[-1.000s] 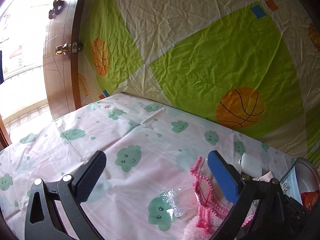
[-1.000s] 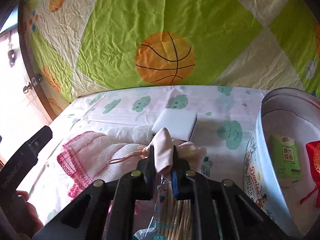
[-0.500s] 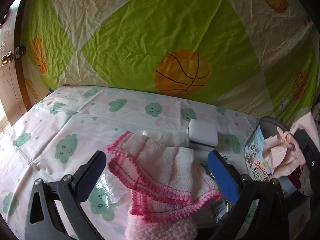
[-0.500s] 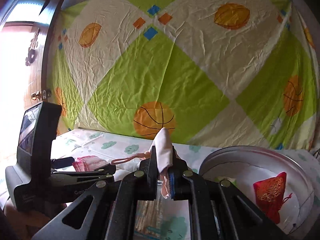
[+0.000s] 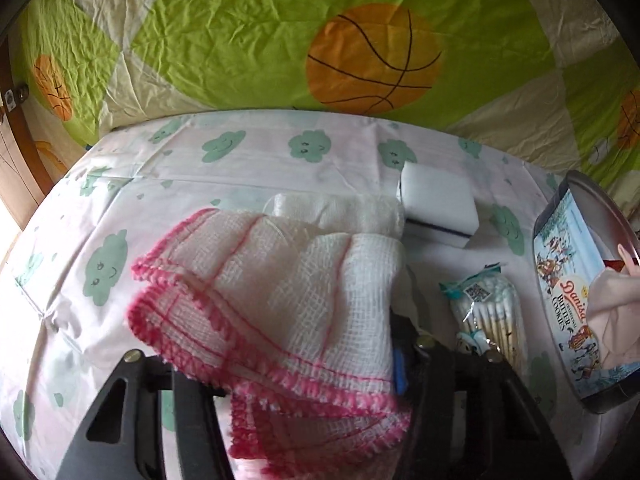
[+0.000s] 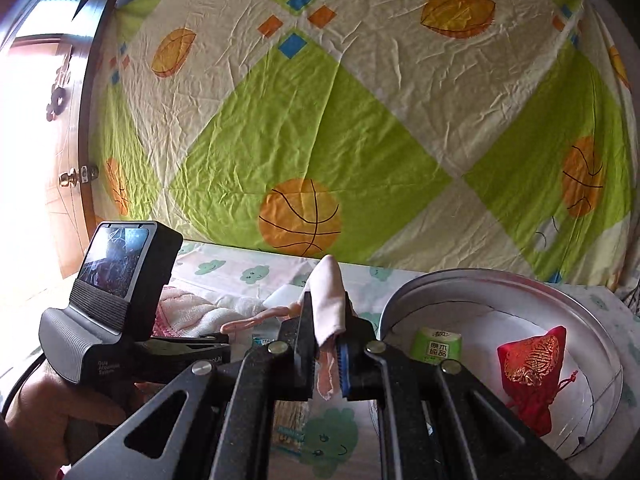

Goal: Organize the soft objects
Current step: 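Release the pink cloth in the tin with the right tool while the left releases the towel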

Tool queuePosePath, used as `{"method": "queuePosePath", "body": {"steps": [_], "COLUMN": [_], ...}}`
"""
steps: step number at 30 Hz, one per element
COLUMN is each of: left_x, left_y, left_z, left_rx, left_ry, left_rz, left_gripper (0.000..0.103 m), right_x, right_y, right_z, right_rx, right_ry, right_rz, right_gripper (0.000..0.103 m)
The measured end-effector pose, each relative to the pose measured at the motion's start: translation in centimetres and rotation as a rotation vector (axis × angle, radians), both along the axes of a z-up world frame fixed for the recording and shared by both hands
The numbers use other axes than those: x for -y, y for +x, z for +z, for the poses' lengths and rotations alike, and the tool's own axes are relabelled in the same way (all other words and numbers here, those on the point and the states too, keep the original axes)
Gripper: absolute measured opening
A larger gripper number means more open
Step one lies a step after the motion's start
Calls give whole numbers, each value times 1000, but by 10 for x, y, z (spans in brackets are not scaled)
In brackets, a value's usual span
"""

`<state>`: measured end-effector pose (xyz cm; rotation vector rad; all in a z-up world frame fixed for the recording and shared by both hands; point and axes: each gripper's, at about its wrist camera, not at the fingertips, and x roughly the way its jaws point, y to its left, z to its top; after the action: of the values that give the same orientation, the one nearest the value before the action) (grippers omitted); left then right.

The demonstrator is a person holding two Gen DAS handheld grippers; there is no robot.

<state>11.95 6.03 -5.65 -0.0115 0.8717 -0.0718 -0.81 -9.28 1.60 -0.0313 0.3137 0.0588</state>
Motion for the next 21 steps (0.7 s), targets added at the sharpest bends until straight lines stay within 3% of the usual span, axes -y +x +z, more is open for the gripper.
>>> {"method": "queuePosePath", "body": {"steps": [3,5,8,12,21], "left_x": [-5,-15,-28,-30,-41], "left_y": [-3,-7,-22,-39,-66], "left_z": [3,9,22,38,61], "left_rx": [23,62,185,317,492], "left_ry": [-52,-129,-260,-282,-401], "left_rz": [0,12,15,20,49], "left_gripper": [31,30,30,30,30], "right_x": [-1,-1,0,0,11], "right_y": [-2,-3,-8,-13,-23], "right_z": [0,0,2,6,15], "right_rx": [8,17,44,75,121], "right_ry": [-2,-2,12,17,40], "right_rz": [-6,-10,-5,-4,-17], "right_gripper": [9,9,9,9,9]}}
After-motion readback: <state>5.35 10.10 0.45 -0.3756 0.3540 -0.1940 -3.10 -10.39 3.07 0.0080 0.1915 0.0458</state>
